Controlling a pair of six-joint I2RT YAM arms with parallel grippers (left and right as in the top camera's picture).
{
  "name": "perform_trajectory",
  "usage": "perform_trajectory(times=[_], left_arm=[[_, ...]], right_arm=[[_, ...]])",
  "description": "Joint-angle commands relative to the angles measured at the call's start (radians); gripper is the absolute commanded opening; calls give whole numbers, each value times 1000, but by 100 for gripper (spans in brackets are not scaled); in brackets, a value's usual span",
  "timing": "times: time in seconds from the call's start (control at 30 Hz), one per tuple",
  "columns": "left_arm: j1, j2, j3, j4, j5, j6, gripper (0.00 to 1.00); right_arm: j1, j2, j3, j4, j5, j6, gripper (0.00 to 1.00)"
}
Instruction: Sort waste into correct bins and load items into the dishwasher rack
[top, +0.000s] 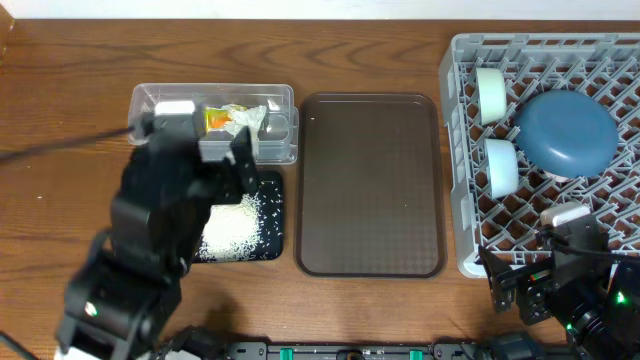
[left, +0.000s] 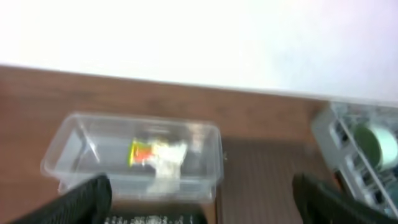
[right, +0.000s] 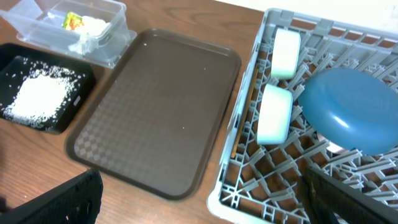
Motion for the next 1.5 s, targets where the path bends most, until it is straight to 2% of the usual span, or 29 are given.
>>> perform_trajectory(times=[0.0, 0.17, 0.47, 0.57, 1.07, 1.27, 1.47], left_arm=[[44, -152, -219, 117, -18, 18, 94], [125, -449, -549, 273, -3, 13, 95], [219, -768, -815, 307, -3, -6, 95], [243, -810, -871, 312, -3, -6, 95], [243, -810, -871, 312, -3, -6, 95], [243, -810, -871, 312, -3, -6, 95], [243, -810, -871, 312, -3, -6, 95]], right_arm=[[4, 0, 1, -1, 3, -8, 99], [4, 0, 1, -1, 3, -8, 99], [3, 0, 1, -1, 3, -8, 99], [4, 0, 1, -1, 3, -8, 99], [4, 0, -4, -3, 74, -9, 99], [-23, -8, -112, 236, 70, -152, 99], [-68, -105, -441, 632, 39, -154, 99]])
